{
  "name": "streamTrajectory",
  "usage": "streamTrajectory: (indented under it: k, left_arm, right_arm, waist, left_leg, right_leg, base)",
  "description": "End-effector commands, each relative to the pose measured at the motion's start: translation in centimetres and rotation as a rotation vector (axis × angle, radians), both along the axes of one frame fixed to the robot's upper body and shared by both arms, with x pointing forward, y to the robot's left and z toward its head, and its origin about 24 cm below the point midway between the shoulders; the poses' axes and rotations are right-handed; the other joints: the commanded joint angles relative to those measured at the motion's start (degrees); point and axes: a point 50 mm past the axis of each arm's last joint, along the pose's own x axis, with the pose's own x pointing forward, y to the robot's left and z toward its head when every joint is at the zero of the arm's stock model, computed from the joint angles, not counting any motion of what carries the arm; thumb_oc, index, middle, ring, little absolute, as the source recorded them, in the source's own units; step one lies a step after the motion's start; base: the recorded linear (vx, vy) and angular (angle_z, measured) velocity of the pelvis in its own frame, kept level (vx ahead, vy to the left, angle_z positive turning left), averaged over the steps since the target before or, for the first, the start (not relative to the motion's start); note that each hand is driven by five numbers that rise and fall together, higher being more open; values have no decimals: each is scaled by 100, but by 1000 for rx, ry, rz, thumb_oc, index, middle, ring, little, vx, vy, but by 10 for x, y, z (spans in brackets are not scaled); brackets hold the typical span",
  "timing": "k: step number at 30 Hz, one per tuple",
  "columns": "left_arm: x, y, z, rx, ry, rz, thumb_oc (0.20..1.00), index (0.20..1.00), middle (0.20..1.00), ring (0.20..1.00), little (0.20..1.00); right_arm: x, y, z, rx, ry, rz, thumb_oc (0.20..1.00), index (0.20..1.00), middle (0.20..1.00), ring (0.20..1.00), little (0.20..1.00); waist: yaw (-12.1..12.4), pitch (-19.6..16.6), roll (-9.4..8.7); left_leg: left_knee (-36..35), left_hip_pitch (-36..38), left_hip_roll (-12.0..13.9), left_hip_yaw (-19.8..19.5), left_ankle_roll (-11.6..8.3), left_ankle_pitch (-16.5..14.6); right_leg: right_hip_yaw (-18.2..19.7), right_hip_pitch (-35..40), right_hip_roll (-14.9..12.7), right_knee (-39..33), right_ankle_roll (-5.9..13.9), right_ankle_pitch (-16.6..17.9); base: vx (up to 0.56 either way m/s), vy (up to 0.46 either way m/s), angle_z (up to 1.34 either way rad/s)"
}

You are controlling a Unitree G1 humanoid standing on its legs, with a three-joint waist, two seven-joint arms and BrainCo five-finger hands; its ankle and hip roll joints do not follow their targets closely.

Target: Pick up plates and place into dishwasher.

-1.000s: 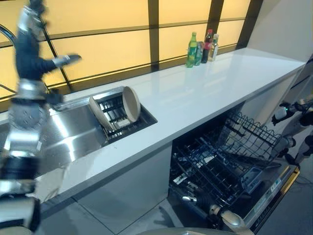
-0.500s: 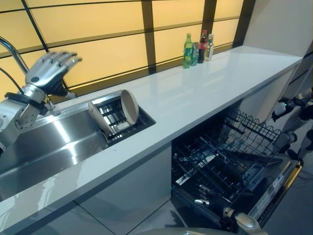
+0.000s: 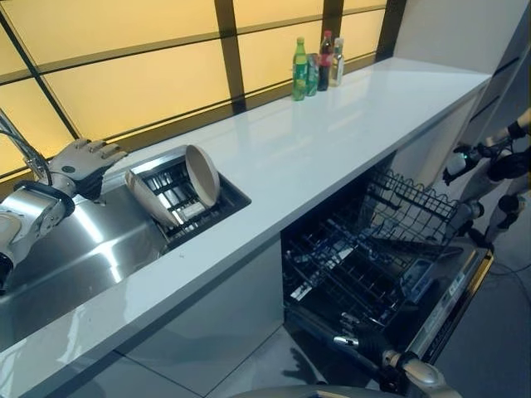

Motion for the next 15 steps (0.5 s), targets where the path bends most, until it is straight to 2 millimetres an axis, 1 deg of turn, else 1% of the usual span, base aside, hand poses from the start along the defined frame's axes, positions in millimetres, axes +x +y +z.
streamTrajectory:
  k: [1, 7, 11, 15]
  left_arm:
    - [12, 6, 52, 56, -206, 42, 1000, 1000, 1000, 1000, 1000]
    - [14, 3, 50, 83, -184, 32, 1000, 1000, 1000, 1000, 1000]
    - [14, 3, 45, 109, -144, 33, 1000, 1000, 1000, 1000, 1000]
    - [15, 6, 34, 119, -74, 66, 1000, 1000, 1000, 1000, 1000]
  right_arm:
    - [38, 2, 30, 30, -172, 28, 1000, 1000, 1000, 1000, 1000]
    - [43, -4, 34, 17, -192, 26, 1000, 1000, 1000, 1000, 1000]
    - [42, -5, 34, 16, -189, 28, 1000, 1000, 1000, 1000, 1000]
    - [44, -5, 34, 16, -191, 21, 1000, 1000, 1000, 1000, 1000]
  waist:
    - [-58, 523, 4]
    - [-77, 666, -55]
    - [-72, 716, -79]
    - [-75, 786, -108]
  left_leg:
    - [93, -231, -471, 288, 341, -540]
    - [134, -320, -463, 332, 352, -536]
    - [143, -331, -464, 341, 358, -542]
    - [162, -367, -471, 348, 371, -539]
  right_leg:
    - [188, 19, -126, 98, 612, -616]
    - [251, -90, -122, 128, 619, -592]
    - [253, -108, -128, 136, 634, -580]
    - [263, -153, -132, 148, 645, -557]
  base:
    - [-31, 53, -4]
    - [-26, 33, -10]
    - [-2, 5, -1]
    - [0, 0, 0]
